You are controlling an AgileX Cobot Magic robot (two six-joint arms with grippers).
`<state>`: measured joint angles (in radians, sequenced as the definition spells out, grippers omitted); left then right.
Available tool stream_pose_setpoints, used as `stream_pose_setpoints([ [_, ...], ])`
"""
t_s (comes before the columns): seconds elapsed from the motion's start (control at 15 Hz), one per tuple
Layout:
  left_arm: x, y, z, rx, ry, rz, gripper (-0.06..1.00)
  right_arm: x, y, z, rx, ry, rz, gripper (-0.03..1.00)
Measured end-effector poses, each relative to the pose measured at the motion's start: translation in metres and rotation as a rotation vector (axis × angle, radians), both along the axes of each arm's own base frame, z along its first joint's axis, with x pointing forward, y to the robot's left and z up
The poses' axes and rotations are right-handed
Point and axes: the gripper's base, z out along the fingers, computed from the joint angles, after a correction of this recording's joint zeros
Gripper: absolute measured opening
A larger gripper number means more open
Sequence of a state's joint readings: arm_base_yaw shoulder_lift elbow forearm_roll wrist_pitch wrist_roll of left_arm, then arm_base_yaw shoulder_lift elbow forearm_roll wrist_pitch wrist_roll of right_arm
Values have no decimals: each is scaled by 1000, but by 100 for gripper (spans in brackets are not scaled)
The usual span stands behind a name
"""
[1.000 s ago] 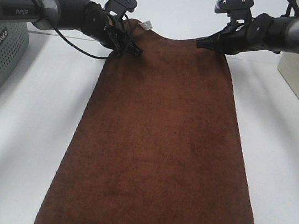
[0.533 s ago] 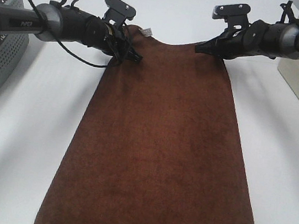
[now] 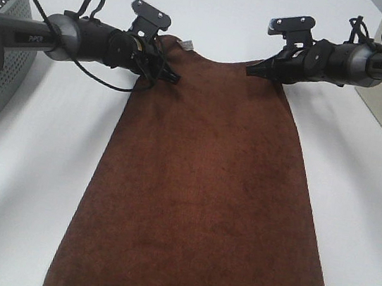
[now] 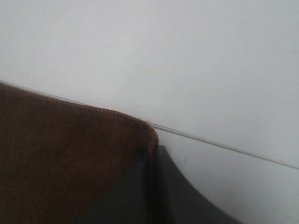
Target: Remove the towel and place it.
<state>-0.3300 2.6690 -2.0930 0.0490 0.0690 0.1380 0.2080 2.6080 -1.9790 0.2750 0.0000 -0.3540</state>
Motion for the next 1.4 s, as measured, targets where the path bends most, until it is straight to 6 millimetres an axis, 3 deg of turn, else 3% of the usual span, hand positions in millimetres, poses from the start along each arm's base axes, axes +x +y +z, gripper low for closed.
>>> stream_pose_setpoints([
  [0.27, 1, 0, -1, -6, -16, -1, 0, 5, 2, 2, 4, -4, 5, 1],
  [0.67, 1, -1, -10, -15, -39, -3, 0, 3, 1, -12, -1, 21, 6, 1],
  [0.87, 1, -1, -13, -14, -35, -3, 2, 4, 1, -12, -1, 20, 6, 12],
  [1.0, 2, -1, -16, -23, -59, -4, 14, 5, 1, -11, 0, 5, 1, 26],
  [1.2, 6, 4, -14, -40, -103, 5, 43, 7, -2, -7, 3, -38, -12, 49],
  [1.4, 10, 16, -13, -63, -110, 40, 53, 10, -14, -7, 7, -42, -38, 54],
])
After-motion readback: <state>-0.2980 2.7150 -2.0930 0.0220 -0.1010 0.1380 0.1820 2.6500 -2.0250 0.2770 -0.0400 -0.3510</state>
